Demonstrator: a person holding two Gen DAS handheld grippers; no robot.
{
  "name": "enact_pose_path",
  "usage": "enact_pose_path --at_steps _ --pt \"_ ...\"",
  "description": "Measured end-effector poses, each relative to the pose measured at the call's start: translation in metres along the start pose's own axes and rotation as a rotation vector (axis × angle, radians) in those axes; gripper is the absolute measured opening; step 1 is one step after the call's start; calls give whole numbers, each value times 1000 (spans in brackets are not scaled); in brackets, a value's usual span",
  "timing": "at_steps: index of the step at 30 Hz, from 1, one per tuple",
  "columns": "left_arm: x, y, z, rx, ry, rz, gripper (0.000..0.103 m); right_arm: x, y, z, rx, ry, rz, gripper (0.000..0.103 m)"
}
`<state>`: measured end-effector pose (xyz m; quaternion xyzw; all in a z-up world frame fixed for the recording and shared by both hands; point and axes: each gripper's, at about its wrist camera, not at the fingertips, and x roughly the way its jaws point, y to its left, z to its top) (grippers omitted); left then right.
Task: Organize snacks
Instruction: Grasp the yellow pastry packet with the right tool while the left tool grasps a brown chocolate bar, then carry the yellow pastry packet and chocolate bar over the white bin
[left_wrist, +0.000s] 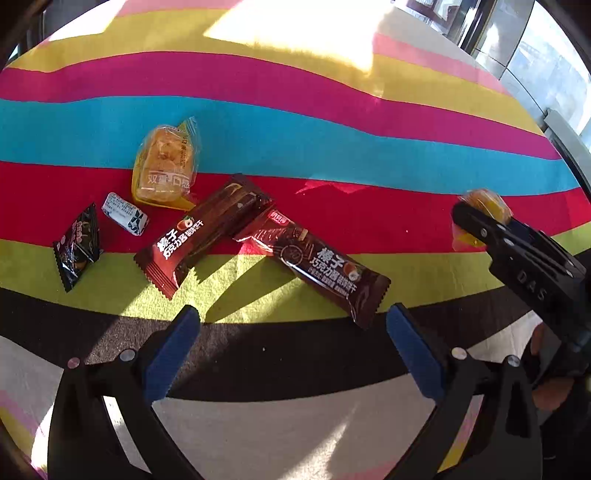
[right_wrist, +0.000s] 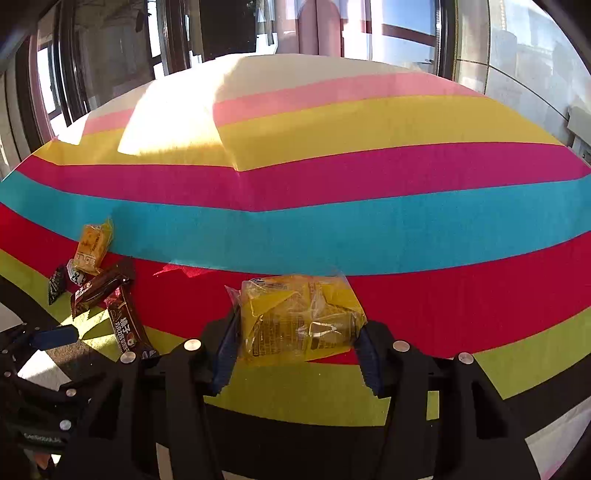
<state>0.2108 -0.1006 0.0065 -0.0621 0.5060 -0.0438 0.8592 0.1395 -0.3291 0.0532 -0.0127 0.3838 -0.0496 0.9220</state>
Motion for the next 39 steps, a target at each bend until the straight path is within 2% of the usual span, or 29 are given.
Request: enact_pose_path --at_steps 3,6,8,9,10,12,13,19,23,27,39 --pt "23 -20 26 -23 25 98 101 -24 -6 -17 17 -11 32 54" --pt "35 -36 32 11 34 186 101 -53 -11 -42 35 -17 49 55" --pt "29 -44 21 81 8 147 96 -71 -13 -57 44 -18 56 55" --pt "22 -46 14 130 -27 120 76 -80 -13 -65 48 -21 57 56" --pt "15 -48 5 169 -54 100 45 -88 -14 -73 53 -26 59 56" --pt "2 -46 -11 228 -55 23 24 -96 -7 -86 69 -31 63 56" --pt "-4 -44 -21 248 -50 -24 23 -103 -5 -96 82 -35 67 56" --pt "-48 -16 -92 273 -79 -121 23 -141 5 -153 191 -40 115 56" --pt "-75 -12 -138 298 -80 -135 23 -155 22 -184 249 -24 124 55" --pt "-102 -6 -182 331 -90 -143 23 -170 45 -206 247 -11 107 55" --pt "-140 21 -251 351 -133 -179 24 -214 105 -253 182 1 58 55"
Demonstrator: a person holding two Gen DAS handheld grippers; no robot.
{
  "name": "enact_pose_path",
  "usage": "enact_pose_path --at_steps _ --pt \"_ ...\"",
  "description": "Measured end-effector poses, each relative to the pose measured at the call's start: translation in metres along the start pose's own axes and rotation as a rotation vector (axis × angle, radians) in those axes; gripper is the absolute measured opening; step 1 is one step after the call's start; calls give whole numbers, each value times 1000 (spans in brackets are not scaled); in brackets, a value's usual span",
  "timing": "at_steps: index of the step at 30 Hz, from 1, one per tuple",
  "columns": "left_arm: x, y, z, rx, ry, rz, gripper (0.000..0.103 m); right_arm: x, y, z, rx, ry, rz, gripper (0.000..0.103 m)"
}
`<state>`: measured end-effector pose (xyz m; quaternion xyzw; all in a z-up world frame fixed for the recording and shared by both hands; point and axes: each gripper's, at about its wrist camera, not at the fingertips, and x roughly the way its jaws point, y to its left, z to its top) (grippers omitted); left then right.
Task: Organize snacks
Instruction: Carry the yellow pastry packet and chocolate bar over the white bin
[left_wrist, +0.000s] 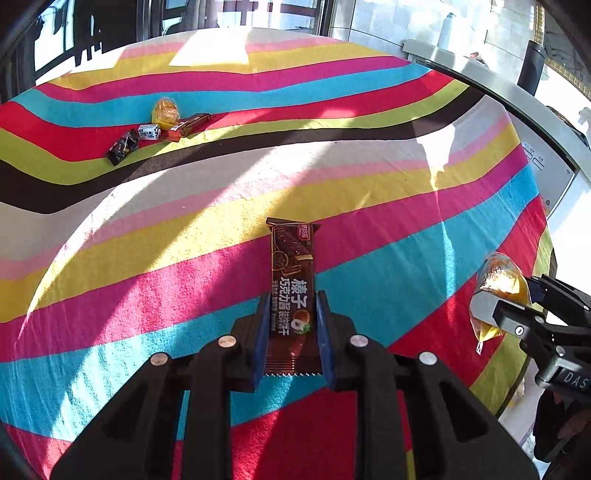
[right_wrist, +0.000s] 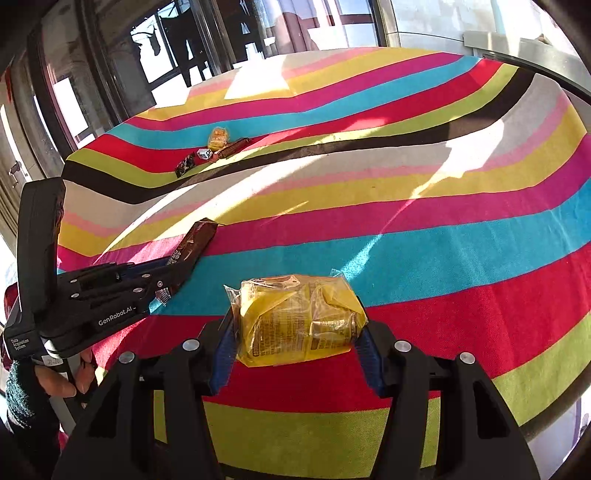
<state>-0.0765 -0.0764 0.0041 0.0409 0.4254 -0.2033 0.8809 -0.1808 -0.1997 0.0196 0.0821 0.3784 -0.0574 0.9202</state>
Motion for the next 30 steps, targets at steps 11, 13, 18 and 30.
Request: enact_pose_path --at_steps 11,13,18,30 --pt "-36 -17 -40 17 -44 -43 23 -37 30 -24 -86 -39 -2 55" --pt "-43 -20 -42 21 -53 -50 23 -45 31 -29 -94 -50 -4 55" --pt "-57 -32 -46 37 -71 -69 23 -63 25 -38 -96 -69 -18 55" --pt "-66 -79 -51 108 -52 -197 23 -101 -28 -73 -7 -80 -104 55"
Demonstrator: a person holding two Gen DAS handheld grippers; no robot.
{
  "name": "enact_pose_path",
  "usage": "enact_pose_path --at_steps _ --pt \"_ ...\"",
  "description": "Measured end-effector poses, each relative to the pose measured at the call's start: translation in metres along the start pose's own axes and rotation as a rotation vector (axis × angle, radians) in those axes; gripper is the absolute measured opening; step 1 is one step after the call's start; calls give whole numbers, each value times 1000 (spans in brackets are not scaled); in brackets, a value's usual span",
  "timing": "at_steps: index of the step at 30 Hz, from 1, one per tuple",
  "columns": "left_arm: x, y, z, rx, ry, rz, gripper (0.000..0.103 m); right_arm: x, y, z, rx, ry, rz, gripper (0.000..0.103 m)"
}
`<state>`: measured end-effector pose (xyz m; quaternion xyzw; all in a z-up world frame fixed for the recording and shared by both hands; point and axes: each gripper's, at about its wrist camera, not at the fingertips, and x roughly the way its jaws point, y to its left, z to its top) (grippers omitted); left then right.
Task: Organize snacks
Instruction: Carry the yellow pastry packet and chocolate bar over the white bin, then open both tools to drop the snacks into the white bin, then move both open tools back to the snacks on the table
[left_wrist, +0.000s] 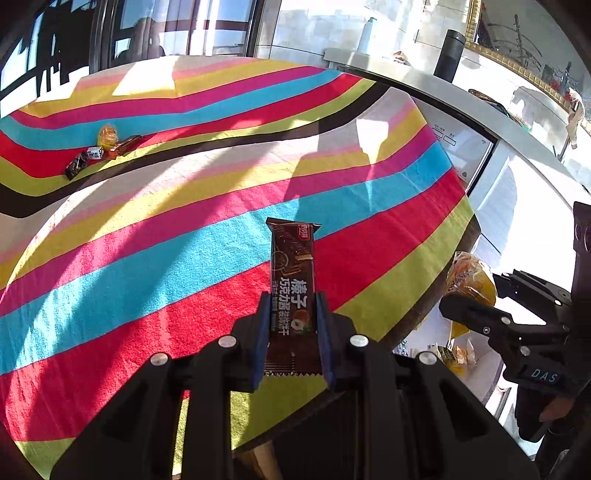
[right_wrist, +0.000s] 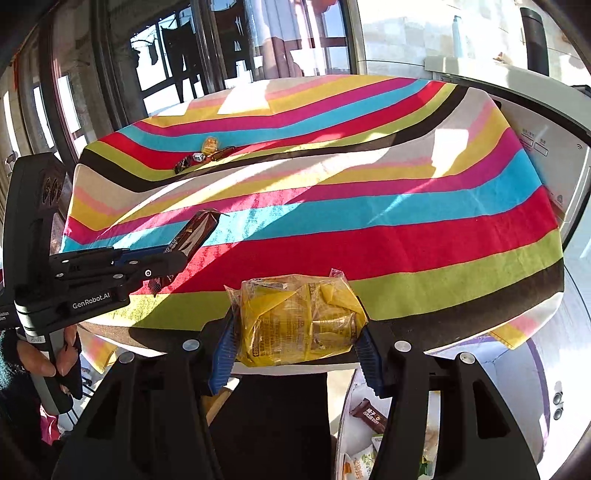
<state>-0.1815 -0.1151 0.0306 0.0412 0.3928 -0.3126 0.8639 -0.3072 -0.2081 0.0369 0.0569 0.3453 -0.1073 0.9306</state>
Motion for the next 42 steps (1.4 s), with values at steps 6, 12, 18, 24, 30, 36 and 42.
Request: enact_pose_path --at_steps 6,12,18,24,30,36,42 --pt "9 -34 -2 52 34 -65 23 -13 -29 -19 66 4 -48 55" --pt "17 -75 -5 128 73 -131 23 -22 -58 -39 138 9 -85 55" --pt "28 -120 -12 216 133 -218 23 -30 -87 -56 210 10 -137 55" --pt "43 -165 -18 306 186 -283 23 -37 -118 -73 280 22 -204 55" --pt "60 -203 -26 380 234 -333 23 -38 -144 -87 330 48 -258 55" --pt "75 -230 -36 423 260 -380 48 -40 -157 -95 382 55 -301 67" --pt "82 -207 -32 354 238 -298 93 -49 -167 -95 426 22 -303 76"
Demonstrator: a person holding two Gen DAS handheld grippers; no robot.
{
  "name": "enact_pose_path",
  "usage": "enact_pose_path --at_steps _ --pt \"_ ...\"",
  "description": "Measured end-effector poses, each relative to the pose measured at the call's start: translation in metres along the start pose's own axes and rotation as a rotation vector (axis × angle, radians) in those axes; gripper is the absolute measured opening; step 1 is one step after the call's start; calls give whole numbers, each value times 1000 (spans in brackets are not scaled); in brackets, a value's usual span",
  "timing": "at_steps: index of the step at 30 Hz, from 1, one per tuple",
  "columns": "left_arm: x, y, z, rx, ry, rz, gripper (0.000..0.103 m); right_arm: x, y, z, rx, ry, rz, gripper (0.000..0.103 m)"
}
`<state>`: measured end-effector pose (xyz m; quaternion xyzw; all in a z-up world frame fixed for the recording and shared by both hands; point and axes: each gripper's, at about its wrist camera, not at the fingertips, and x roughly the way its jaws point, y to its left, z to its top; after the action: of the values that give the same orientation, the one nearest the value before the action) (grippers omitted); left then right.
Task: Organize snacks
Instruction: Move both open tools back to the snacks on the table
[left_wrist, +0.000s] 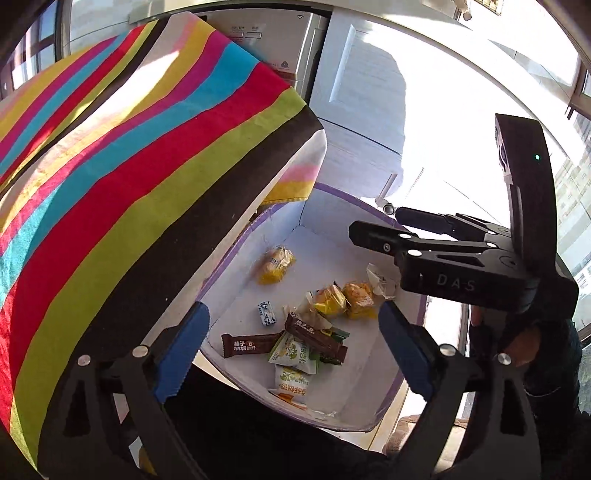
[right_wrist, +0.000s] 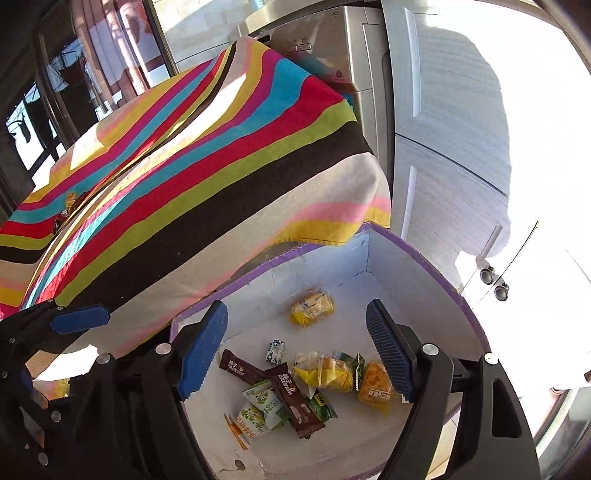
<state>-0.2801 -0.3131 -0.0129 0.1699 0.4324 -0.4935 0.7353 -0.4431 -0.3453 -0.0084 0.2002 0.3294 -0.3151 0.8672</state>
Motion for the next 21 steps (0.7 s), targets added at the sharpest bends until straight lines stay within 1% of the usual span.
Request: enact_pose_path --at_steps 3,6,8,10,13,17,19,21 --pt "-7 20 -2 -70 -11 12 93 2 2 2 4 3 14 76" --pt "-19 37 -4 -119 -36 34 95 6 12 0 -16 15 24 76" --pt "-27 44 -6 -132 -55 59 96 8 19 -1 -29 23 35 76" --pt "-39 50 -10 -128 -80 91 98 9 26 -2 -43 30 43 77" --pt "-56 62 -14 -123 -114 165 100 10 36 -1 -63 34 53 80" --pt "-82 90 -21 -132 -146 324 100 9 53 1 -98 37 66 82" --pt "-96 110 -28 -162 -158 394 100 9 67 2 -132 36 81 84" --pt "-111 135 -37 -210 -166 438 100 11 86 2 -182 43 99 86"
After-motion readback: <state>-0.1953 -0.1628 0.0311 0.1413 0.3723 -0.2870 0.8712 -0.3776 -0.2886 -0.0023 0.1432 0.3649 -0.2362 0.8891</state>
